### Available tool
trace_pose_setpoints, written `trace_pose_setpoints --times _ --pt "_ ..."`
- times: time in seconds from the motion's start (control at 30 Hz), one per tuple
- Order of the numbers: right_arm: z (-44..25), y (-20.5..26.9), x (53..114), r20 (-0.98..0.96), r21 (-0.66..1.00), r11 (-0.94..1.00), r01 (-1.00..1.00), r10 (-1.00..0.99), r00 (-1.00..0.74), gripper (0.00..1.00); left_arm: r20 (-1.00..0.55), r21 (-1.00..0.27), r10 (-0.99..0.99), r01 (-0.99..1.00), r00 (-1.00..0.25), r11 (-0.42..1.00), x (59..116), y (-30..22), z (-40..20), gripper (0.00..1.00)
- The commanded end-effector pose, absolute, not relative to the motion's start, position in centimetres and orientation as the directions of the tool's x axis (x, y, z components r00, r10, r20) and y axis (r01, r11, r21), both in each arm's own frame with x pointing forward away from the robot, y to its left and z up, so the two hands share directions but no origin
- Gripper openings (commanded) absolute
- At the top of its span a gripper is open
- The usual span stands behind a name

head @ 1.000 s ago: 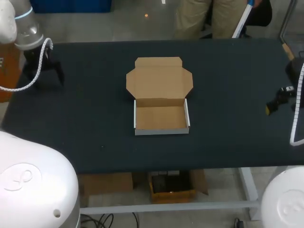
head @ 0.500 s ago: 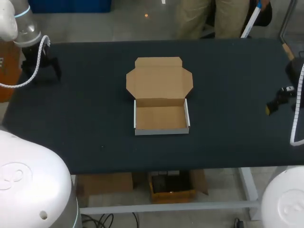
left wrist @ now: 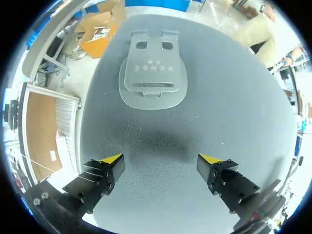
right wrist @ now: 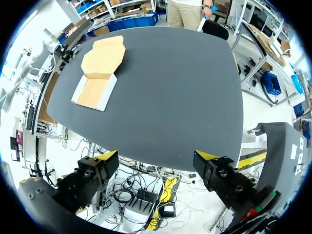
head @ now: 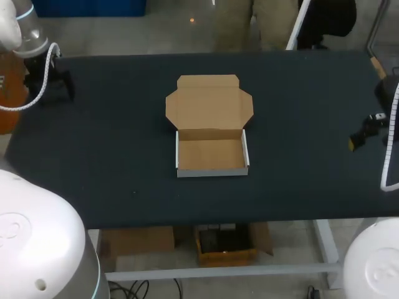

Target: Assemble the packaging by folding the flat box into shape, placing the metal phone stand inside, and closing the box properly

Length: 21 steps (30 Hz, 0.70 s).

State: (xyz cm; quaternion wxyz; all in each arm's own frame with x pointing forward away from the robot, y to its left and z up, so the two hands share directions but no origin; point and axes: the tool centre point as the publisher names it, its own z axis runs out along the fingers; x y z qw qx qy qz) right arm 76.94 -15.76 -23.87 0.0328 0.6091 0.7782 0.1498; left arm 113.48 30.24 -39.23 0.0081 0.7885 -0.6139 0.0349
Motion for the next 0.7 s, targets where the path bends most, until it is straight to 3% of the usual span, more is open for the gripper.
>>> trace_pose_setpoints --times 0.03,0.7 --pt "-23.7 -15.8 76.9 0.131 0.27 0.213 0.939 0.958 -0.255 1.0 0.06 0.023 -0.969 -0.971 0.24 -0.239 114.4 30.5 -39.4 1.0" --pt "-23.7 -15.8 76.9 0.131 0.27 0.213 0.939 0.958 -0.255 1.0 0.054 0.042 -0.976 -0.977 0.211 -0.209 116.1 30.9 -38.9 1.0"
